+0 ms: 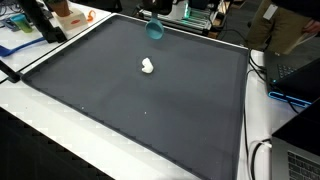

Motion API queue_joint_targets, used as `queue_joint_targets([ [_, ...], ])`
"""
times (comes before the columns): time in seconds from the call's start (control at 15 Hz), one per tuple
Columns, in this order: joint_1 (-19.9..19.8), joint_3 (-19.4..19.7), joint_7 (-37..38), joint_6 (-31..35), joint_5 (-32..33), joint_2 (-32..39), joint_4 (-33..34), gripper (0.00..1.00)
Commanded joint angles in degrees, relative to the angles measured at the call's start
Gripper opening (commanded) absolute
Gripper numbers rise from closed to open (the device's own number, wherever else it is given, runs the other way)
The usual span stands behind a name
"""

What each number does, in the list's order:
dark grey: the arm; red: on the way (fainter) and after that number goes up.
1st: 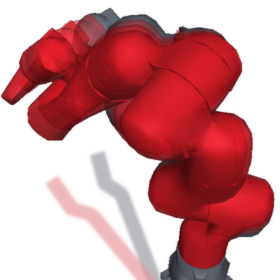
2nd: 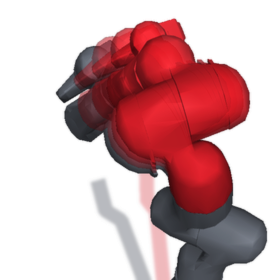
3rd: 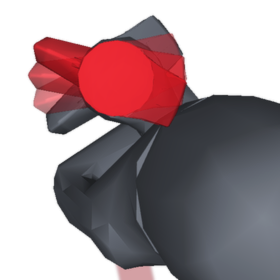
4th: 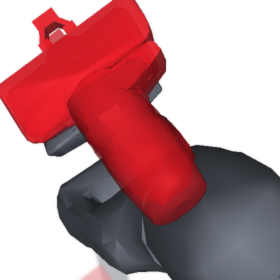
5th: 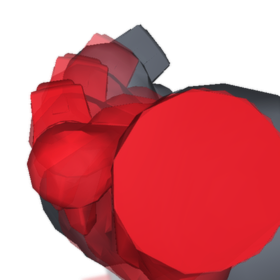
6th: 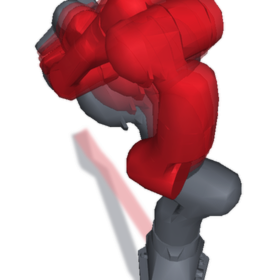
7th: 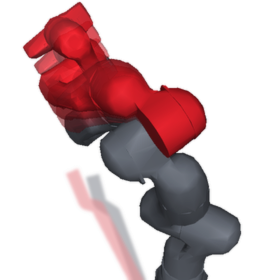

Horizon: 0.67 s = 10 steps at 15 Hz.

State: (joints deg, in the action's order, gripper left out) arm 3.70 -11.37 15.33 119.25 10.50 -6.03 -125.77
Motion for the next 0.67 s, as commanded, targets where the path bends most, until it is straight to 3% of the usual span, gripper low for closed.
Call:
queue_joint_targets([
  [0.0,0.78,1.19,-0.97,1.67,3.12,1.10,-0.48,0.23],
  [0.33,0.60,2.79,-4.67,4.34,3.75,4.15,-1.85,0.23],
  [0.6,0.76,3.77,-6.38,11.40,3.43,6.59,-2.77,0.23],
])
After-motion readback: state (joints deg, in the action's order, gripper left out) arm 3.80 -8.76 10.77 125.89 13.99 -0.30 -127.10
